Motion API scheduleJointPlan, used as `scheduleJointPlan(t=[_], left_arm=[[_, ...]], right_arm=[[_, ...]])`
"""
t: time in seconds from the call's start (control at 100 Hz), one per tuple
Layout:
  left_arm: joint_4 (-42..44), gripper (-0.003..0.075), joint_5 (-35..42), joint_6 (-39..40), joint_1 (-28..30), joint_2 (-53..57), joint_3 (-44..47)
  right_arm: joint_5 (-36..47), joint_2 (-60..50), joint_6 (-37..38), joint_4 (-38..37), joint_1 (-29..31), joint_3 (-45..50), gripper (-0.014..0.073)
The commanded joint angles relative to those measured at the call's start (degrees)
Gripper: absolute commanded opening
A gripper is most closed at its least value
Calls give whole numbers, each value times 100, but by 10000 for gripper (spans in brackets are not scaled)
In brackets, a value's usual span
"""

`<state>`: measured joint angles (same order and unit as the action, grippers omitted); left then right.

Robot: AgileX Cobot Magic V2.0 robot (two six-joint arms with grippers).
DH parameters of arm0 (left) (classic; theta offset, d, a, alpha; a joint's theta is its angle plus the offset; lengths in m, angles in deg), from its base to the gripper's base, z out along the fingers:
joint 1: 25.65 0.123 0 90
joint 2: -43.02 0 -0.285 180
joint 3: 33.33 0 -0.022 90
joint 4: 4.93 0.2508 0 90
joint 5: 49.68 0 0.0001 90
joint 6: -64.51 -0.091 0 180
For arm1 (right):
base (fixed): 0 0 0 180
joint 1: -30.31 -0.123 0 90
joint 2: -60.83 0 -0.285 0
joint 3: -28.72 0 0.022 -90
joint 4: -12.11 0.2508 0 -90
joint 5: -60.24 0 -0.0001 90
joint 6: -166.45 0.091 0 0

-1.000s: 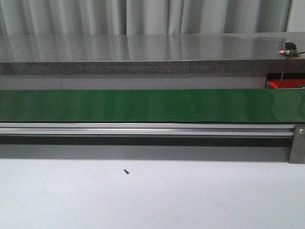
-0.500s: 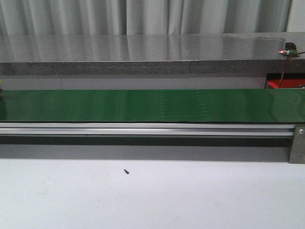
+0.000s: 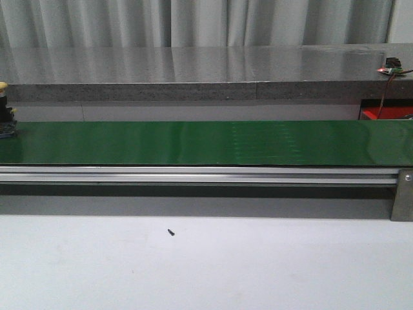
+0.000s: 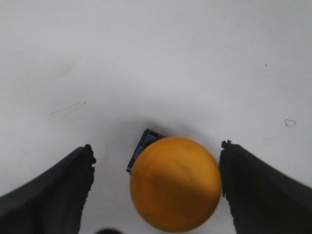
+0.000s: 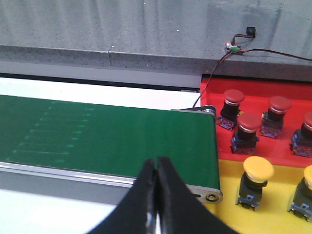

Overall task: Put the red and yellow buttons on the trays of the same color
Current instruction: 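Lower the left gripper onto the last yellow button and grasp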

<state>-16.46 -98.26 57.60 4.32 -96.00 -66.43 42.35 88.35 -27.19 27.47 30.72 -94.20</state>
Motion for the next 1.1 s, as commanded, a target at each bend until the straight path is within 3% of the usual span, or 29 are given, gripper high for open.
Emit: scheduleJointPlan(t=[0.0, 0.21, 0.34, 1.09], left_arm=[[-110, 497, 274, 37, -1, 317, -192], [-110, 256, 393, 37, -1, 317, -192], [-110, 170, 347, 28, -1, 329, -192], [-138, 169, -837, -378, -122, 1784, -192]], right_arm=[[381, 29, -9, 48, -3, -144, -123], [379, 29, -9, 48, -3, -144, -123], [373, 29, -9, 48, -3, -144, -123], [373, 29, -9, 48, -3, -144, -123]])
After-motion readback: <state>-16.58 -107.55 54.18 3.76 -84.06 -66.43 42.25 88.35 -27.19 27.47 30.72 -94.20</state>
